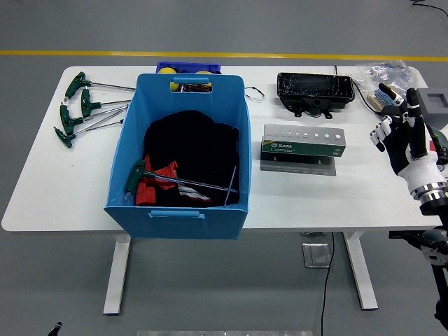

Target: Lift tool from toolbox,place it in box,lift tool from toolbox,place it in box

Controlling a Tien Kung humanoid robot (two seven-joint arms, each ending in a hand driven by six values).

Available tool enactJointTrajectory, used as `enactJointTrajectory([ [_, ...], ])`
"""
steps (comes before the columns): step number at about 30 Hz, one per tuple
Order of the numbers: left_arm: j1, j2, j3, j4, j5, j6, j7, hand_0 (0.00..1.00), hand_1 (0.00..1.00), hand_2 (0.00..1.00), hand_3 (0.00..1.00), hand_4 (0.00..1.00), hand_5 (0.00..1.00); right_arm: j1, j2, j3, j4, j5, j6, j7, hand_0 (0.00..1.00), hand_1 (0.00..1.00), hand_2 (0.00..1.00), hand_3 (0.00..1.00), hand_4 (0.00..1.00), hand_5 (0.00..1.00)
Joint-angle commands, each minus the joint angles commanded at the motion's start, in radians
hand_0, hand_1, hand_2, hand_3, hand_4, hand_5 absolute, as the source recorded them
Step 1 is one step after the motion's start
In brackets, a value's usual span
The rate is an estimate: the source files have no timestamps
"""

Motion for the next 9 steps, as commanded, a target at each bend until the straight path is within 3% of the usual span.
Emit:
enactJointTrajectory([
  [3, 0.0, 0.0, -0.001, 0.0, 0.003, 0.0, 0.001, 0.639, 0.638, 0.681, 0.703, 0.856, 0.817, -0.001, -0.001, -0.004, 0.0, -0.015, 0.028, 0.013, 0.38, 0.286, 0.482, 0.991, 0.998, 0.998],
  [5, 0.0, 0.001, -0.001, 0.0, 0.005, 0.0, 0.001, 0.639, 0.638, 0.681, 0.703, 0.856, 0.817, -0.001, 0.001, -0.011, -0.006, -0.036, 0.001, 0.049, 0.38, 0.286, 0.482, 0.991, 0.998, 0.998],
  [6, 0.0, 0.001, 0.0, -0.001, 0.005, -0.001, 0.001, 0.639, 0.639, 0.682, 0.702, 0.854, 0.817, -0.001, 0.003, -0.011, -0.01, -0.038, -0.02, 0.073, 0.998, 0.998, 0.998, 0.998, 0.998, 0.998],
  [9, 0.001, 0.001, -0.002, -0.001, 0.009, 0.0, 0.0, 0.639, 0.639, 0.682, 0.702, 0.854, 0.817, -0.004, 0.005, -0.017, -0.011, 0.017, -0.019, 0.098, 0.998, 0.998, 0.998, 0.998, 0.998, 0.998],
])
